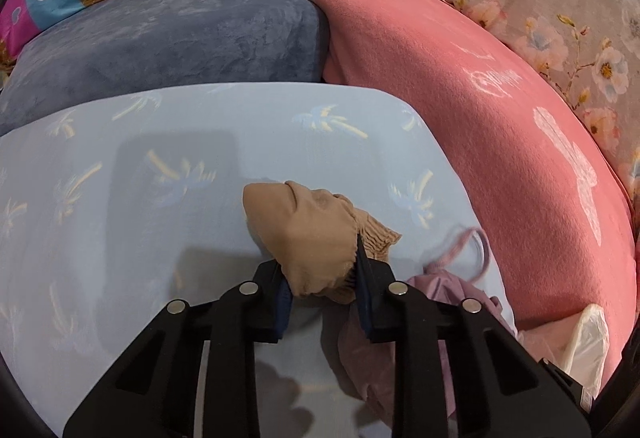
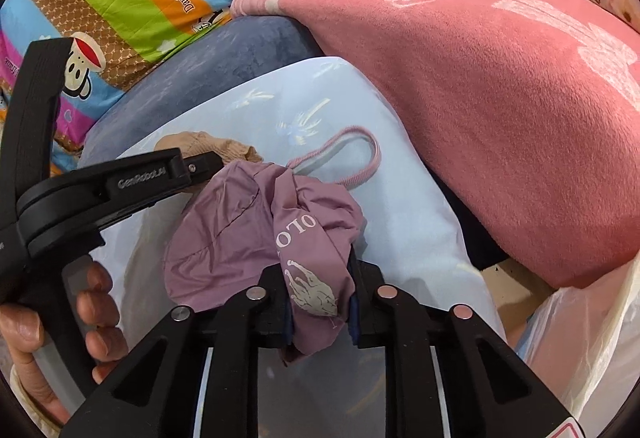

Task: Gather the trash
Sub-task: 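Grasp the beige glove with the left gripper while the right gripper grasps the lilac cap, then carry the beige glove and lilac cap over the white bin and open both grippers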

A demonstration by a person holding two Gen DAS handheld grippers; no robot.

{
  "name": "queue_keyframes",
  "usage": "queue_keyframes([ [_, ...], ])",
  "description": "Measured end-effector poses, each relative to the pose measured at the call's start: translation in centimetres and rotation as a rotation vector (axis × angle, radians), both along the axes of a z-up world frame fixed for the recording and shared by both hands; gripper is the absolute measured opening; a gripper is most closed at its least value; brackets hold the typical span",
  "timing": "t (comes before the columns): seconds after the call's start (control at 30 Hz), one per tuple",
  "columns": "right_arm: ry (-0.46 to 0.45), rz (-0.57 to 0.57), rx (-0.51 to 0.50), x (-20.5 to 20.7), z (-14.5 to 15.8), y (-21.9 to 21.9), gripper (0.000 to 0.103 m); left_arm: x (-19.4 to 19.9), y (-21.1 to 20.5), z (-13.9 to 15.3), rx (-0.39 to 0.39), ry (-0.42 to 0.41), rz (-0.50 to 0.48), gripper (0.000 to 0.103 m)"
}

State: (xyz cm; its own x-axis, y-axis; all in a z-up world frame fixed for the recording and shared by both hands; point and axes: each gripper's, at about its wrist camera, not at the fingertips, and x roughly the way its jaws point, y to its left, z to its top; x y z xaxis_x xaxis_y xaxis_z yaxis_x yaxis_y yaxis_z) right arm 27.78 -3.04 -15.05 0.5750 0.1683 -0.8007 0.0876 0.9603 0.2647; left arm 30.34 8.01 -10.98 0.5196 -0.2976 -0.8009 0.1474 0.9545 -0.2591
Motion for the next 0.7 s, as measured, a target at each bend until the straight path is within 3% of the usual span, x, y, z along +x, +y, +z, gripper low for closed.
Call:
queue_keyframes([
  [0.7,0.003,0.047,0.025,-13.6,3.6,-1.2,0.013,-13.7,2.8,2.4,0.012,0.038,0.031,0.026],
])
